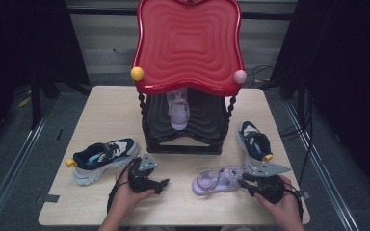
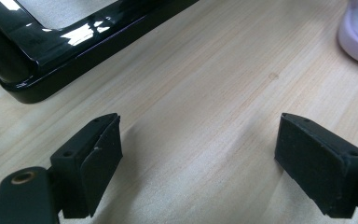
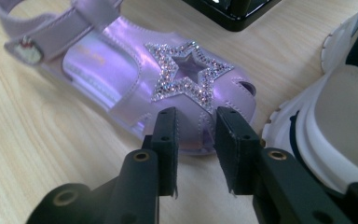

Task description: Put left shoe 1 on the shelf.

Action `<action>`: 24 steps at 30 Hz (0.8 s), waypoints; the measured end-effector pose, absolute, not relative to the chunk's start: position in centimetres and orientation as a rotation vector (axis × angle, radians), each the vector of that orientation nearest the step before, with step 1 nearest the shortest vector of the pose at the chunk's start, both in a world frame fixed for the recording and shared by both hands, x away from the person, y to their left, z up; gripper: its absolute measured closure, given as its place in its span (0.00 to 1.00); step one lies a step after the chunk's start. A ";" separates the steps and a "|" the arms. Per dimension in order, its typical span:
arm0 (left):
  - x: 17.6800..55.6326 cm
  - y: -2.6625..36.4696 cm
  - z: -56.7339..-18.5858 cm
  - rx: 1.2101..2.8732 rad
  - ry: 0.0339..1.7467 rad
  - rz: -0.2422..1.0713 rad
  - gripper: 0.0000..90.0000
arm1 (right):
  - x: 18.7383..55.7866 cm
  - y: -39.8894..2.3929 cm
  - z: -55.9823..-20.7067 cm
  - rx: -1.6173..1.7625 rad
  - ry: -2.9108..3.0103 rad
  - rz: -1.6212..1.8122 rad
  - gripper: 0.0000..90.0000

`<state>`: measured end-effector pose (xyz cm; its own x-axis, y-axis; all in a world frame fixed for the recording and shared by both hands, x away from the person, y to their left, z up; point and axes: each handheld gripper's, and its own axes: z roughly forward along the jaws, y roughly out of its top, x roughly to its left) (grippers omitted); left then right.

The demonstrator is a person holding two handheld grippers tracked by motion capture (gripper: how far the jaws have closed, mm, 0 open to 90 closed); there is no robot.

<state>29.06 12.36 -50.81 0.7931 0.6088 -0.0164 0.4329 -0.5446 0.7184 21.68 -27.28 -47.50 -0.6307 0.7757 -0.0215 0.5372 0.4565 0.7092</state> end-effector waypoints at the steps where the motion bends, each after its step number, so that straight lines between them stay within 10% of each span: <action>1: 29.1 12.4 -50.8 2.229 0.766 0.303 0.16 | 21.8 -27.3 -47.5 1.114 2.369 0.975 0.79; 24: 29.1 12.3 -50.8 2.227 0.766 0.302 0.15 | 24.7 -25.9 -47.5 1.109 2.339 0.965 0.86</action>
<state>29.09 12.32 -50.84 0.7931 0.6089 -0.0186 0.4324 -0.5411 0.7213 24.71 -25.93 -47.53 -0.6184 0.7848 -0.0424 0.5266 0.4537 0.7189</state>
